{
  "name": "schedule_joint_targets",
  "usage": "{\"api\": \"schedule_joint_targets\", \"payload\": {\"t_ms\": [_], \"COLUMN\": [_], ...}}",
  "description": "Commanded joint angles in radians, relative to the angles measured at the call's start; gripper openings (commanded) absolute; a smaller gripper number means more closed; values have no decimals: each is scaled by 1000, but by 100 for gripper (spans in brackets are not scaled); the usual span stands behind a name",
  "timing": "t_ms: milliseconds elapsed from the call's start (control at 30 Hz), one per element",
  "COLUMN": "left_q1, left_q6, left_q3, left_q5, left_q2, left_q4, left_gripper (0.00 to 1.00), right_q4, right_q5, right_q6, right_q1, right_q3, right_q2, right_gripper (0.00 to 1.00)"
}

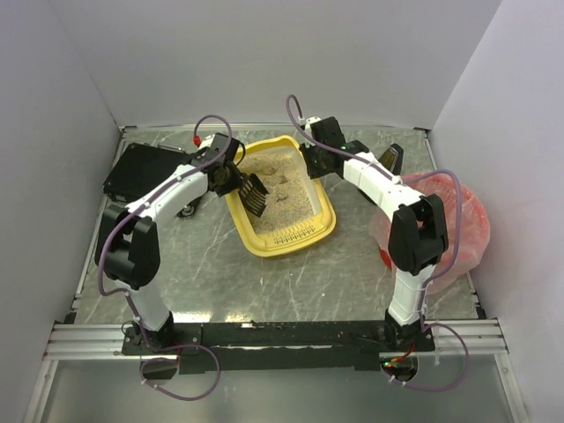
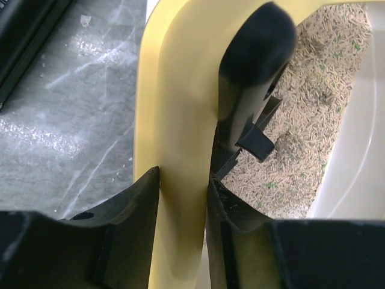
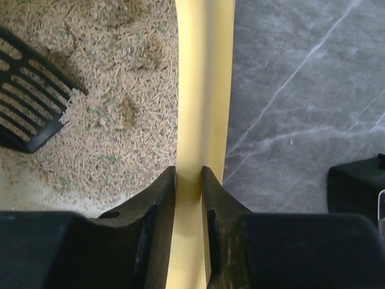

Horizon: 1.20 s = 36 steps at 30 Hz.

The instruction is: Clean the litter box

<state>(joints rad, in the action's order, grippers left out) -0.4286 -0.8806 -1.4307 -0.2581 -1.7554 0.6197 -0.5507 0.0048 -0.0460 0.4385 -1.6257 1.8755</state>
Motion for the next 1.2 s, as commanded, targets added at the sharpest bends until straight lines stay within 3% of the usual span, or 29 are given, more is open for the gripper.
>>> {"api": "schedule_joint_targets", "payload": {"t_ms": [0, 233, 600, 733, 967, 1167], "left_q1": [17, 37, 42, 42, 40, 40], "left_q6": [-8, 11, 23, 41, 38, 49], "left_q3": [-60, -111, -114, -100, -48, -25], "left_q5": [-10, -21, 39, 141, 184, 204], "left_q2": [-36, -84, -127, -112, -87, -89], "left_q4": [2, 26, 66, 41, 19, -12], "left_gripper": [31, 31, 38, 40, 41, 59], "right_q4": [41, 9, -45, -38, -95, -57], "right_q5": [41, 34, 46, 1, -34, -84], "right_q6": [-21, -17, 11, 0, -6, 43], "right_q1": [-9, -27, -60, -86, -90, -84], "right_q3": [-74, -135, -102, -72, -66, 20], "right_q2": [43, 99, 137, 123, 126, 54], "right_gripper": [25, 23, 20, 20, 16, 20]}}
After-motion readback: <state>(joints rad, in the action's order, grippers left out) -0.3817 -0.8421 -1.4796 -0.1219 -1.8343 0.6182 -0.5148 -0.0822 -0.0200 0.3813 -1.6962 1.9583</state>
